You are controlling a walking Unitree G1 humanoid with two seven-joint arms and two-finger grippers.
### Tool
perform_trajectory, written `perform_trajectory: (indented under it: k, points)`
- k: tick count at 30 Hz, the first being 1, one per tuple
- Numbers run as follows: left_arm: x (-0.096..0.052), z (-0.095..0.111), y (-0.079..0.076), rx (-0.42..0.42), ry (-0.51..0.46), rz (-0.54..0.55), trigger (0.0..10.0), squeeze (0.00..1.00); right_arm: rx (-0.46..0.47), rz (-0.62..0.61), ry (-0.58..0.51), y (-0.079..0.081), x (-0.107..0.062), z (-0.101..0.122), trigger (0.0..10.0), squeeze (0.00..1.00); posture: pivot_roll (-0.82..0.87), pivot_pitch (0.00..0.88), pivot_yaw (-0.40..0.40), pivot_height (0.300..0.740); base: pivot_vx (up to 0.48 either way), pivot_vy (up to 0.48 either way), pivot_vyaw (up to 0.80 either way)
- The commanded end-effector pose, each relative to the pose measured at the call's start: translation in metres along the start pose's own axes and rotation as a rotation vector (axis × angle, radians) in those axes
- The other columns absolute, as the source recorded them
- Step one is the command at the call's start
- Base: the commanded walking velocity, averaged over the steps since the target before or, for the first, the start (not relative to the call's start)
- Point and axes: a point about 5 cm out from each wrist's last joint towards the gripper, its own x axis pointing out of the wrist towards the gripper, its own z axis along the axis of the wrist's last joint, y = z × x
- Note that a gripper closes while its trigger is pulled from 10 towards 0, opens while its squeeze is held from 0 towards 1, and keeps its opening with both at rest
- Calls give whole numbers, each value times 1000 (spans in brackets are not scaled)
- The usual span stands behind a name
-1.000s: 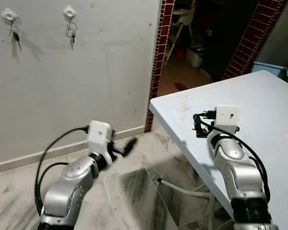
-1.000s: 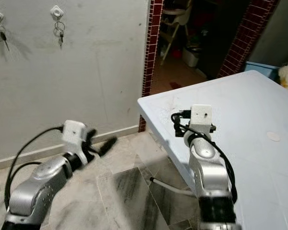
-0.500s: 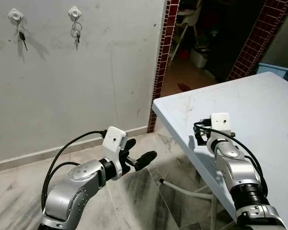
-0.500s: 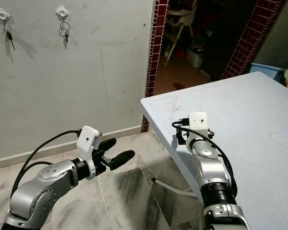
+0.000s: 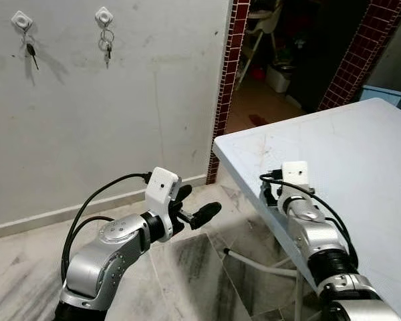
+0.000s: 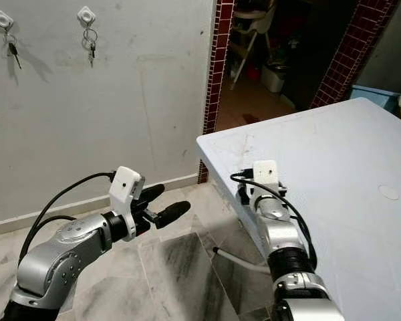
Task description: Hang keys on a hook
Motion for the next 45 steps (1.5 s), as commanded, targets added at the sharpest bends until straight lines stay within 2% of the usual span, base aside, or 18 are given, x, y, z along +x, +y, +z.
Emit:
perform_trajectory:
  k: [1,6,8,11,16,17,18,23,29,32,36,41,45]
  points:
    - [1,3,-2,10,-5,-7,10000,0,6,-20,-15,-1,2,5,0,0,162,0,-56,740,0,0,0]
    - [0,2,-2,9,-1,-3,10000,0,20,-20,-11,3,3,4,0,0,164,3,-57,740,0,0,0]
    - [1,2,-2,9,-3,-2,10000,0,-9,-62,-35,1,3,6,0,0,165,3,-57,740,0,0,0]
    - [1,2,-2,8,-4,-1,10000,0,48,-65,-67,3,2,12,0,0,164,3,-55,740,0,0,0]
    - [2,2,-3,12,-2,-3,10000,0,51,-98,-40,3,3,9,78,0,164,3,-55,740,0,0,0]
    - [3,3,-3,11,-2,0,10000,0,63,-133,-27,1,4,8,7412,0,164,2,-55,740,0,0,0]
    - [3,3,-3,11,-3,1,10000,0,68,-144,-26,1,4,8,10000,0,164,2,-55,740,0,0,0]
    - [3,2,-3,12,-6,5,10000,0,86,-169,-50,5,3,14,10000,0,163,0,-56,740,0,0,0]
    - [4,1,-5,15,0,2,10000,0,120,-109,-29,18,5,15,10000,0,165,0,-57,740,0,0,0]
    - [4,1,-5,17,1,5,10000,0,126,-166,31,16,5,8,10000,0,165,0,-57,740,0,0,0]
    - [5,0,-3,19,5,14,10000,0,188,-205,64,16,5,7,10000,0,167,0,-61,740,0,0,0]
    - [4,1,-3,22,3,19,10000,0,227,-254,2,11,6,16,10000,0,175,0,-64,740,0,0,0]
    - [4,1,-2,22,2,21,10000,0,223,-244,-16,9,7,19,10000,0,175,0,-64,740,0,0,0]
